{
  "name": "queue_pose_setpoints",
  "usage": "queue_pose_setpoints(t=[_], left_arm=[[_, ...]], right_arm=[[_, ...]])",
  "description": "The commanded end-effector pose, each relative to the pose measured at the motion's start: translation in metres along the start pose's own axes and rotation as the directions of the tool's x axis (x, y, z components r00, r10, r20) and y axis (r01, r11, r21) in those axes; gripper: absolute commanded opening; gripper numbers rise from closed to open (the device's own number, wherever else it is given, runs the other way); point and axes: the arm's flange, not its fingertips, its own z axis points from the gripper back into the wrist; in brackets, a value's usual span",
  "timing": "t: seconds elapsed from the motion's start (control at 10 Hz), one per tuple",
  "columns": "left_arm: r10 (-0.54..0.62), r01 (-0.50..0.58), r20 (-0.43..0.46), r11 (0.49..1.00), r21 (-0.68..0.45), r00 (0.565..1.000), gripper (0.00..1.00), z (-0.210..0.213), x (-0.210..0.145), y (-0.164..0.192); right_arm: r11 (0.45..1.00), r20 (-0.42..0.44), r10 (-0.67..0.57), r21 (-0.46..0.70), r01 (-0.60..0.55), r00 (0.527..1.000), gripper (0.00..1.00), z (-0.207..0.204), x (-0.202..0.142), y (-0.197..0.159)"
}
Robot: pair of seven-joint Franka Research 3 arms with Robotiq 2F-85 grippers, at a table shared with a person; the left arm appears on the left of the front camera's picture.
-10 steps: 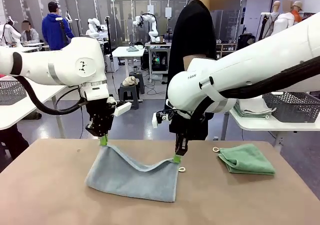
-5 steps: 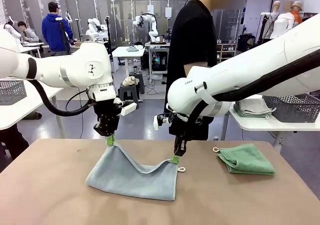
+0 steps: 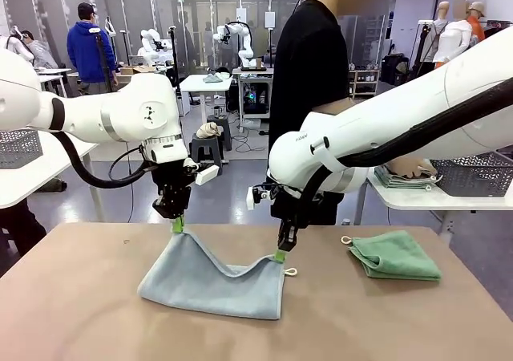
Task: Fold the towels and place them in the basket.
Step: When a person lays out a Towel with hook on the table, fold it in half twice.
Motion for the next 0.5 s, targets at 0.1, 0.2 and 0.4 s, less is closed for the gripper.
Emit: queue_pose_setpoints(t=[0.1,0.2,0.4], left_arm=[[0.038,-0.037,0.024,0.999,-0.014,0.999,0.03,0.0016,-0.0060,0.0135],[0.042,-0.042,0.028,0.999,-0.028,0.999,0.03,-0.0008,-0.0081,0.0159],[0.042,-0.041,0.034,0.999,-0.033,0.999,0.22,-0.0030,-0.0096,0.0171]], right_arm=[[0.998,0.017,-0.060,-0.016,0.061,0.998,0.01,-0.0004,-0.0001,0.0007],[0.998,0.013,-0.063,-0.011,0.063,0.998,0.01,-0.0009,0.0002,0.0017],[0.998,0.018,-0.060,-0.011,0.060,0.998,0.21,-0.0017,-0.0003,0.0003]])
